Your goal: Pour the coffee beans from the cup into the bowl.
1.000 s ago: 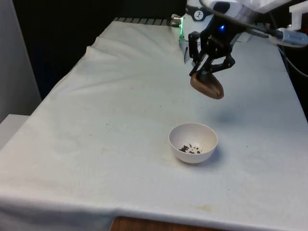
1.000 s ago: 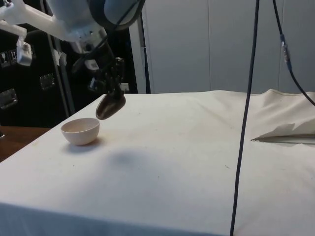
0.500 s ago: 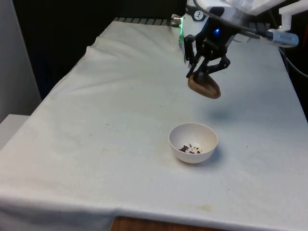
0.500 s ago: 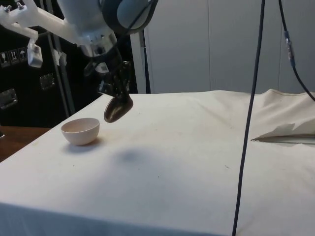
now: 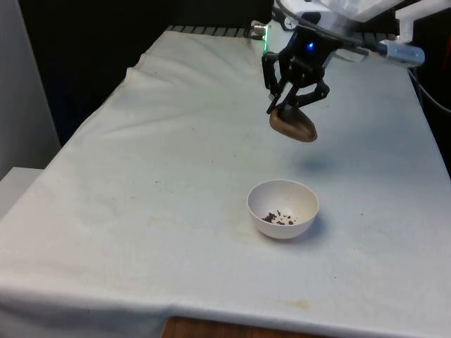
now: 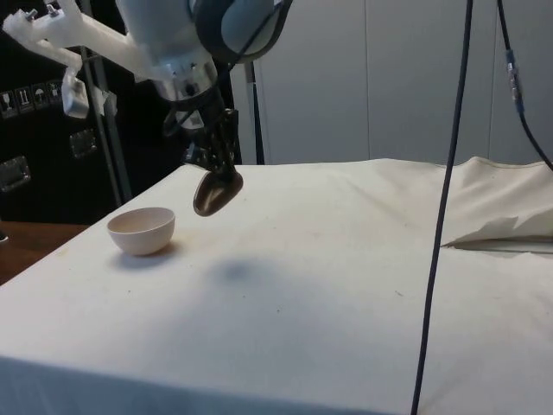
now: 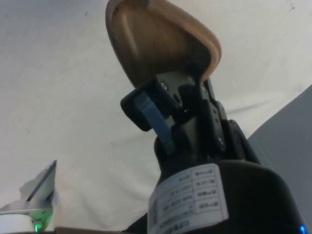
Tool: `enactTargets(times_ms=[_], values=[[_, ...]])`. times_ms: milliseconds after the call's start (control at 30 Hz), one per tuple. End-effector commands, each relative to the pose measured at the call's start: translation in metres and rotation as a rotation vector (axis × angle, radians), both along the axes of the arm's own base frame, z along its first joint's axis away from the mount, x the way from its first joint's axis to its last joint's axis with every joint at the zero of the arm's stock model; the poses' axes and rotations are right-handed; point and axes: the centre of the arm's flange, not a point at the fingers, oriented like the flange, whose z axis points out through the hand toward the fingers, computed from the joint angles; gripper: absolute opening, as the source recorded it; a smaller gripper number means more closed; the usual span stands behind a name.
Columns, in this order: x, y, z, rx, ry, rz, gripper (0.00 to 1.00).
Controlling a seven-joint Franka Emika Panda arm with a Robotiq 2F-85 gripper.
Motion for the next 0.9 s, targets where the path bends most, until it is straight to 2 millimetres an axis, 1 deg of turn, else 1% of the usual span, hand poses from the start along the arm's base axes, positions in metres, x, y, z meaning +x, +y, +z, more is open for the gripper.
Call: enactTargets(times_ms=[0, 100, 167, 467, 700, 867], values=[[-0.003, -0.001, -0.001, 0.013, -0.007, 0.016, 0.0], [-0.002, -0.003, -0.003, 0.004, 0.004, 0.014, 0.0], [-0.008, -0.006, -0.006, 0.02, 0.001, 0.038, 0.0], [-0.016, -0.013, -0.014, 0.036, 0.004, 0.07, 0.0], [-0.019, -0.022, -0.022, 0.038, 0.006, 0.087, 0.0], [-0.022, -0.03, -0.023, 0.075, -0.014, 0.099, 0.0]])
